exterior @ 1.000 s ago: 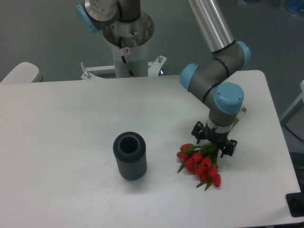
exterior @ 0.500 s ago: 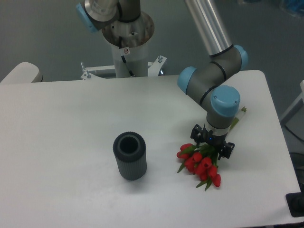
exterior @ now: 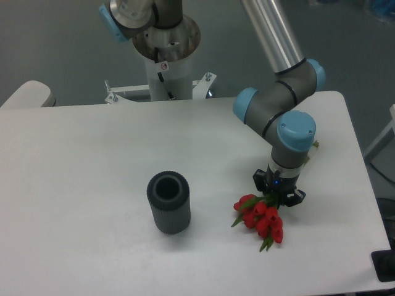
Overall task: Pick up the flowers from the table
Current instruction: 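Lift the grasped tulip bunch up off the table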
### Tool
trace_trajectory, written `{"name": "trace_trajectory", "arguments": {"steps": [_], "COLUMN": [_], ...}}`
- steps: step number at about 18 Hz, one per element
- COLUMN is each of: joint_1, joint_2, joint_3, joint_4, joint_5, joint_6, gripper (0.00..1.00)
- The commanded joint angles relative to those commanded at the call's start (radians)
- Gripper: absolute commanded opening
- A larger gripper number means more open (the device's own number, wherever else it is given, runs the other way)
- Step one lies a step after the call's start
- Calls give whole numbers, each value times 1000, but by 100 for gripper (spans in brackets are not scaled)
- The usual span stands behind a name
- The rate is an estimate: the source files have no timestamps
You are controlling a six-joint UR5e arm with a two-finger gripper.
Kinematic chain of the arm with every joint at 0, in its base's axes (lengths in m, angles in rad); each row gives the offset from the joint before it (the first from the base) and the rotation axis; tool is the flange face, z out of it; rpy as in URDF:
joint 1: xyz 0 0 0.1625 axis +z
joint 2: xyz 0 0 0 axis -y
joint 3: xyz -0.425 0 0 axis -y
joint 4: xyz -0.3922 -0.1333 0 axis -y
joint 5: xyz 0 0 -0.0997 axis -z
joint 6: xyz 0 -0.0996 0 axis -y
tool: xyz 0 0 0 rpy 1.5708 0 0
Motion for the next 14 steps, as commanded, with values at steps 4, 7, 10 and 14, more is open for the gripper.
{"name": "trace_trajectory", "arguments": {"steps": [4,7,10,14], "joint_1": [5,-5,-14,-18], "joint_2": [29,61,87,95], "joint_3": [11,58,107,161], "joint_4": [-2,-12,-34,-32], "joint_5": [-63,-96,-260,-448], "joint_6": [2,6,3,-8], "gripper": [35,35,35,36]}}
